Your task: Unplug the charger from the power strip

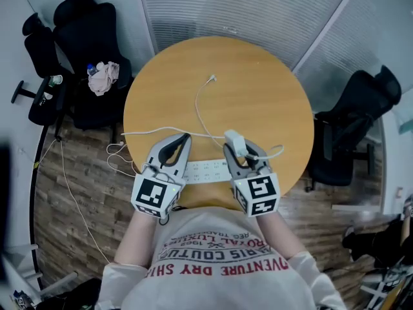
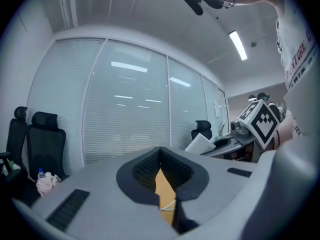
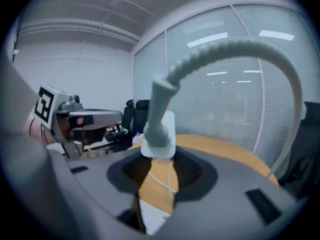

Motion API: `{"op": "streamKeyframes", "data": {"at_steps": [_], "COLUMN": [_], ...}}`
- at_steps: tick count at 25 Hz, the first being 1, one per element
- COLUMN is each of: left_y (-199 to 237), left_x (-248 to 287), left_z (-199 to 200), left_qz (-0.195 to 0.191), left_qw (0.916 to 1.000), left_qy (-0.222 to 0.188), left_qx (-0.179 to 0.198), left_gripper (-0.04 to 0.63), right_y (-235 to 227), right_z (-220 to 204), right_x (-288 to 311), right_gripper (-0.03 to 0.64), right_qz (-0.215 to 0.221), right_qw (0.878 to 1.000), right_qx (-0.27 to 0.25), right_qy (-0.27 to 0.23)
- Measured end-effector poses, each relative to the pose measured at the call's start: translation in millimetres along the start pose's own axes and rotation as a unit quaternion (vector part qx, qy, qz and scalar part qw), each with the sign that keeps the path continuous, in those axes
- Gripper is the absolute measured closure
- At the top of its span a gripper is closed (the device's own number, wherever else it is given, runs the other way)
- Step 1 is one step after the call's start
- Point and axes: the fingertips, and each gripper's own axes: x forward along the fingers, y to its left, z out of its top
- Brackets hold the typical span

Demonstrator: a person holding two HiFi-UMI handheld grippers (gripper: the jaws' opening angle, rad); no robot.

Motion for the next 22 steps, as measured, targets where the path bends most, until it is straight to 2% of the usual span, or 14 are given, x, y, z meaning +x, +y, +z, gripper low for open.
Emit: {"op": "streamKeyframes", "data": {"at_steps": [3, 8, 22], "left_y": [-0.1, 2.7, 4.6], "left_x": [-8.1, -13.9, -11.6], "left_z": [12.8, 11.3, 4.4], "left_qz": [0.009, 0.011, 0.009], "left_qw": [0.9996, 0.9994, 0.9999], "left_qy": [-0.026, -0.032, -0.009], "left_qx": [-0.005, -0.009, 0.003], "left_gripper": [0.561, 0.561, 0.561], "right_y": [-0.1, 0.6, 6.7], "right_z": [6.9, 9.5, 7.9], "right_x": [-6.2, -6.9, 4.1], "right_gripper": [0.462, 0.462, 0.463], "right_qz": [0.007, 0.008, 0.014], "right_qw": [1.000, 0.999, 0.999], "right_qx": [0.001, 0.007, 0.020], "right_qy": [-0.020, -0.034, -0.027]}}
